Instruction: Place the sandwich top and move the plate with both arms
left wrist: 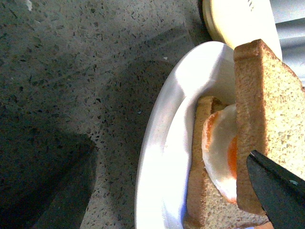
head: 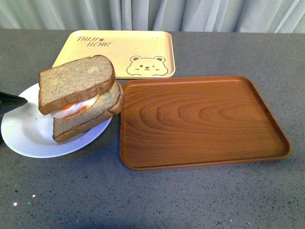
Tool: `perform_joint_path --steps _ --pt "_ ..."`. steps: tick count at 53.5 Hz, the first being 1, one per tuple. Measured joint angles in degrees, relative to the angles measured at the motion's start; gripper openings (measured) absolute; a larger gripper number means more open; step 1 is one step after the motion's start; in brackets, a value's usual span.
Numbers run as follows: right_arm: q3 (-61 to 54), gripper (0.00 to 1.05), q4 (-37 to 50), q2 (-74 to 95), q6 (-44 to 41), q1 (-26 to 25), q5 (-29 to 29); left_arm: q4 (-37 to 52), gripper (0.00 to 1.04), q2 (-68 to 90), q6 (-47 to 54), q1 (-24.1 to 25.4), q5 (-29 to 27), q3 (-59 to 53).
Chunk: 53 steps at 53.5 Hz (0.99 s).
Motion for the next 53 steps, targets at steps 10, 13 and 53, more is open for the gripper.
perform_joint_path --steps 10,13,53 --pt "0.0 0.96 0.0 0.0 0.0 0.02 0.0 -2.82 0.96 -0.59 3.45 0.31 0.87 0.66" --pt "0.0 0.96 0.0 0.0 0.0 0.0 0.0 -3.17 0.96 -0.59 4.35 0.31 1.29 0.76" --pt "0.0 0.96 0.0 0.0 0.0 0.0 0.02 -1.18 0.04 2.05 3.28 0.74 5.95 -0.15"
